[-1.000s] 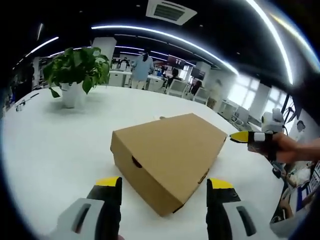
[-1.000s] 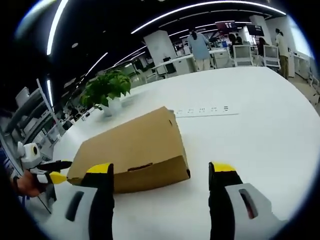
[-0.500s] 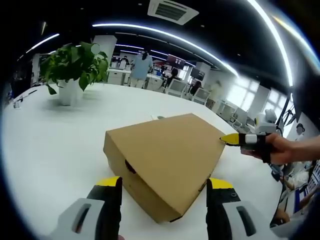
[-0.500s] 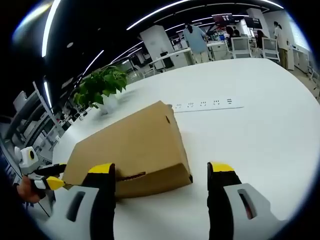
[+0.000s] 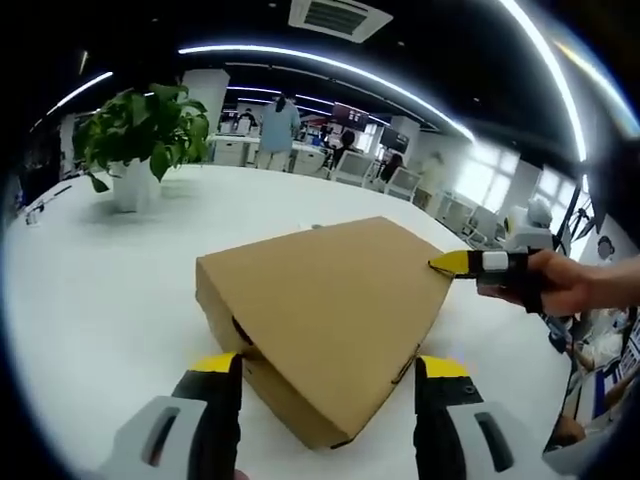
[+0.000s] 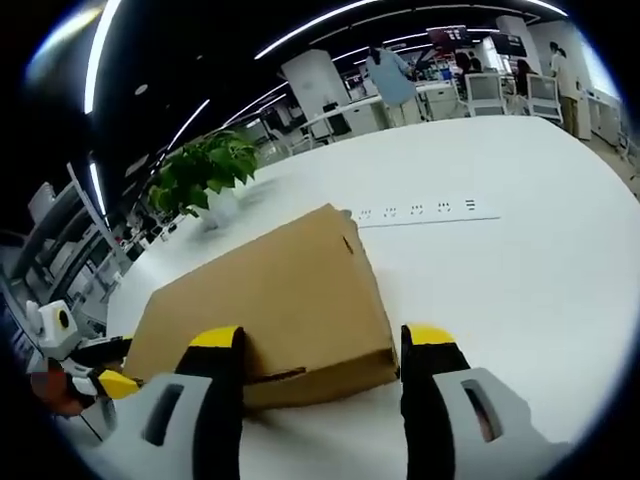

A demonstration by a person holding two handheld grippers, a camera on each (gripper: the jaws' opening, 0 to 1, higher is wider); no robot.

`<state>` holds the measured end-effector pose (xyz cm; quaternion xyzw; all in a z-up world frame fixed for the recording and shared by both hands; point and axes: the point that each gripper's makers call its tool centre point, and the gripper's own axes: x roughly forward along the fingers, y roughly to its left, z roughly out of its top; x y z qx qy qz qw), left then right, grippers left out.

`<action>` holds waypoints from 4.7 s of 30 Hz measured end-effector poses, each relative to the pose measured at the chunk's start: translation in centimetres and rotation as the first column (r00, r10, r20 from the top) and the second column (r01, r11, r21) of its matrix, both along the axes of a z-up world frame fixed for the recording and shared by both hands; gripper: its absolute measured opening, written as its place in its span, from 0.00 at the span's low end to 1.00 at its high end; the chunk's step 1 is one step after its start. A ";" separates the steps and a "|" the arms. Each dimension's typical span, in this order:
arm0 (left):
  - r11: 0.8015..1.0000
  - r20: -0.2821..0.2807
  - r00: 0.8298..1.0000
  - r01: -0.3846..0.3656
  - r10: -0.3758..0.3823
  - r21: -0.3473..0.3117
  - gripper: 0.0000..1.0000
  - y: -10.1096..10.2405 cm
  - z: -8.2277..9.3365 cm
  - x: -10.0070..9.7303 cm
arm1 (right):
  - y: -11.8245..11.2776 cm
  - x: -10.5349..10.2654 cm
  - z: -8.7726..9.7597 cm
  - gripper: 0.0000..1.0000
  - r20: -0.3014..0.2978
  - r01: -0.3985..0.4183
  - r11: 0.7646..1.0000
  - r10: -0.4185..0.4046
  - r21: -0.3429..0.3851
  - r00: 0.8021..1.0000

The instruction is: Operate the shoe box by opening the lid, removing the specified soft item, and placing it in the target area until the item is outside and the box remains undamaged.

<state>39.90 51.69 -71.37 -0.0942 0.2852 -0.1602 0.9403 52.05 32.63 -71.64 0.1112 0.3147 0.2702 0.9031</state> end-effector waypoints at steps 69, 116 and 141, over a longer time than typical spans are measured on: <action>0.991 -0.078 0.997 0.024 -0.014 0.128 0.73 8.0 -0.6 -10.7 | 7.1 -18.5 0.7 0.69 0.025 -0.291 0.955 0.291 0.049 0.957; 0.993 0.011 0.993 -0.116 0.116 0.035 0.68 7.3 5.0 -11.4 | 7.1 -16.3 5.3 0.53 0.169 -0.173 0.984 0.179 -0.054 0.969; 0.981 0.086 0.988 -0.140 0.129 0.132 0.59 8.1 7.9 -10.5 | 7.8 -14.3 9.5 0.52 0.237 -0.146 0.989 0.146 -0.017 0.961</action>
